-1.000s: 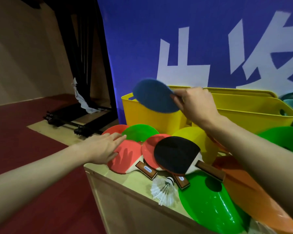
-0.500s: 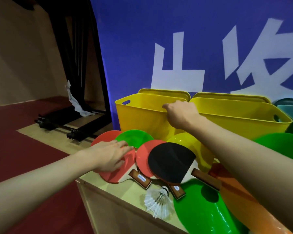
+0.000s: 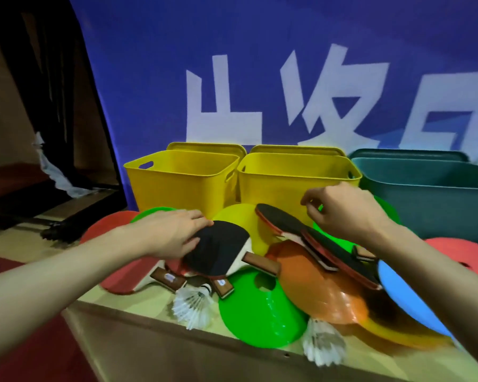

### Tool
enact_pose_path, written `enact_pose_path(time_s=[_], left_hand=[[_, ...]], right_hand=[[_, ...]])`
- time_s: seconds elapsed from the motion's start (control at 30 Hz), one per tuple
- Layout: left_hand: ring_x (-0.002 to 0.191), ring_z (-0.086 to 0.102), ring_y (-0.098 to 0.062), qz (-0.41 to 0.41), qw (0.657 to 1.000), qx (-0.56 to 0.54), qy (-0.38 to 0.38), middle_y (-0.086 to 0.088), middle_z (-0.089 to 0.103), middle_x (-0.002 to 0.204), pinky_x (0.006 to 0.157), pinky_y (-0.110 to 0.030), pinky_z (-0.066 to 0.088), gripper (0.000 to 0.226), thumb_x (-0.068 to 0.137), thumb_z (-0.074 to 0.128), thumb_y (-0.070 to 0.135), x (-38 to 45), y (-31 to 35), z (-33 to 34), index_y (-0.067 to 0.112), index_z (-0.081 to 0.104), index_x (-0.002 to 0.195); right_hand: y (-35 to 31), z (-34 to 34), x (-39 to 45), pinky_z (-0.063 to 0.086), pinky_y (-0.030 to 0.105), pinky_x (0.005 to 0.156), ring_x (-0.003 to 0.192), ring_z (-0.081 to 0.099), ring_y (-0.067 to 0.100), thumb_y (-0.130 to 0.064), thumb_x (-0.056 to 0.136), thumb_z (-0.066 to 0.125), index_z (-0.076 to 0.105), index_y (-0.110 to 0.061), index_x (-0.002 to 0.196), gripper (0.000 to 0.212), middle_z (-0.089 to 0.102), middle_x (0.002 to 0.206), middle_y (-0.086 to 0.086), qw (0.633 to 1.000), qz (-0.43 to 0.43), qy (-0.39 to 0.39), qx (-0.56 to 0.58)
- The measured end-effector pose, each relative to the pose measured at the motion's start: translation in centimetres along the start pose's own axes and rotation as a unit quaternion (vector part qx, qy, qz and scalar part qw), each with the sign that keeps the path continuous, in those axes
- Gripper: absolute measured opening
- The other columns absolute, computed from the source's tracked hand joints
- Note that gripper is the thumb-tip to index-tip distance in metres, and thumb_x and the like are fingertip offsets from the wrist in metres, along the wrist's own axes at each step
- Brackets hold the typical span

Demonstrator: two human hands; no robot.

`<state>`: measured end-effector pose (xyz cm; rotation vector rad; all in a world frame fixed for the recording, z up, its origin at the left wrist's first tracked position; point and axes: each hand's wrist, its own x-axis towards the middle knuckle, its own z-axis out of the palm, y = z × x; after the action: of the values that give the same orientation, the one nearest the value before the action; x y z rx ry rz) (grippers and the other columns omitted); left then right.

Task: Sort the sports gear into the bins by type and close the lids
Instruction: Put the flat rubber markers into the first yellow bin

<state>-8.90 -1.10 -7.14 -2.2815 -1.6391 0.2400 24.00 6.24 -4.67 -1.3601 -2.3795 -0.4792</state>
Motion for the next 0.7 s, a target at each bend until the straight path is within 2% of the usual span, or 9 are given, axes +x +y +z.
enact_pose_path(time_s=[0.2,0.3,0.47,0.57,0.7], left_hand=[[0.138,0.045,-0.015,0.042,0.997,-0.018,0.056,0.009,0.041,0.153,0.102,-0.035,0.047,0.050,0.104,0.041,0.041,3.9,5.9,-3.8,0.035,0.033,0.153],[0.137,0.045,-0.012,0.064,0.995,-0.019,0.080,0.010,0.041,0.152,0.100,-0.031,0.045,0.050,0.103,0.041,0.041,5.5,9.1,-5.3,0.034,0.034,0.153],[0.125,0.053,-0.014,0.074,0.990,-0.013,0.115,0.008,0.047,0.133,0.090,-0.034,0.053,0.046,0.101,0.044,0.044,7.5,12.9,-7.4,0.034,0.040,0.146],[0.123,0.052,-0.012,0.079,0.989,-0.020,0.127,0.009,0.047,0.131,0.090,-0.034,0.055,0.044,0.101,0.046,0.044,8.7,14.9,-8.6,0.036,0.042,0.144],[0.125,0.049,-0.011,0.106,0.986,-0.018,0.127,0.008,0.046,0.134,0.092,-0.032,0.054,0.044,0.101,0.046,0.043,10.6,17.5,-9.5,0.035,0.043,0.144]], right_hand=[[8.6,-2.8,-6.5,0.058,0.041,0.075,0.097,0.069,0.026,-0.051,0.092,0.048,0.064,-0.044,0.113,0.027,0.074,0.101,-0.015,0.997,0.080,-0.010,0.008],[11.0,-3.5,-9.4,0.056,0.036,0.075,0.100,0.068,0.021,-0.048,0.093,0.051,0.065,-0.044,0.113,0.024,0.073,0.101,-0.022,0.995,0.099,-0.028,0.009],[15.1,-3.0,-13.5,0.059,0.039,0.078,0.096,0.071,0.016,-0.045,0.089,0.049,0.065,-0.041,0.112,0.029,0.073,0.098,-0.024,0.989,0.133,-0.059,0.015],[17.7,-2.7,-15.5,0.057,0.039,0.083,0.103,0.068,0.017,-0.048,0.092,0.055,0.064,-0.038,0.121,0.031,0.071,0.113,-0.017,0.985,0.139,-0.099,0.019],[19.5,-1.8,-17.7,0.050,0.040,0.098,0.121,0.059,0.020,-0.069,0.085,0.061,0.051,-0.036,0.142,0.066,0.054,0.139,-0.006,0.977,0.119,-0.171,0.046]])
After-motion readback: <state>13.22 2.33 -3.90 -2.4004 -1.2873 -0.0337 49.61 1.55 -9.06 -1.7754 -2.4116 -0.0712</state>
